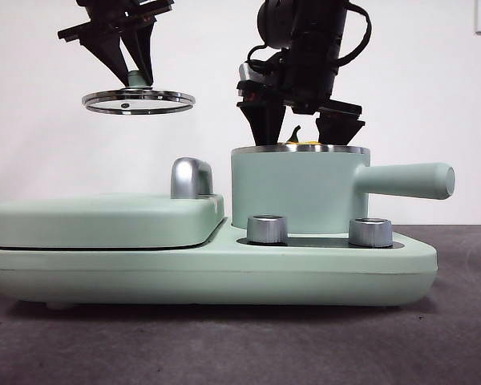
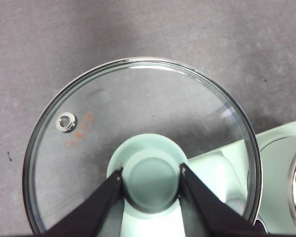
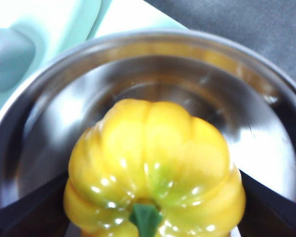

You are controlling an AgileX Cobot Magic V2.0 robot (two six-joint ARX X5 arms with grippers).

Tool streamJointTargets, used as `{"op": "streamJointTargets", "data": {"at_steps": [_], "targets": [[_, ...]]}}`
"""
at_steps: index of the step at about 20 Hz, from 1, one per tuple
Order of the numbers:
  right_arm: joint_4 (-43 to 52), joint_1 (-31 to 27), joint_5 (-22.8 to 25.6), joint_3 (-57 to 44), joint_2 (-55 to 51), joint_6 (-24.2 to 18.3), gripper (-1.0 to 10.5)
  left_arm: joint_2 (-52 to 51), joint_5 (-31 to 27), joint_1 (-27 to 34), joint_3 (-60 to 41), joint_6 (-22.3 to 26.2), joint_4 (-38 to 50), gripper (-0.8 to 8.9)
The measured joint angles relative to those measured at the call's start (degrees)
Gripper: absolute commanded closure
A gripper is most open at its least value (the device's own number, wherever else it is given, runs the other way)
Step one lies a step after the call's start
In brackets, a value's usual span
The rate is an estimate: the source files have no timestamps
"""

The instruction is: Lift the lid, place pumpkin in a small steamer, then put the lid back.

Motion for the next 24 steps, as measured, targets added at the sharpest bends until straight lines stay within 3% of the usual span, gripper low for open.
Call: {"op": "streamJointTargets", "data": {"at_steps": [11, 15, 24], "targets": [[-1.07, 0.0, 1.36, 0.0, 3.72, -0.04, 6.0, 0.0, 0.0, 0.0, 0.0, 0.0, 0.0, 8.07], [-1.62, 0.0, 1.33, 0.0, 3.72, -0.04, 5.0, 0.0, 0.0, 0.0, 0.0, 0.0, 0.0, 8.07], [-1.7, 0.28, 1.27, 0.0, 3.72, -0.07, 4.5, 0.0, 0.0, 0.0, 0.0, 0.0, 0.0, 8.07]]}}
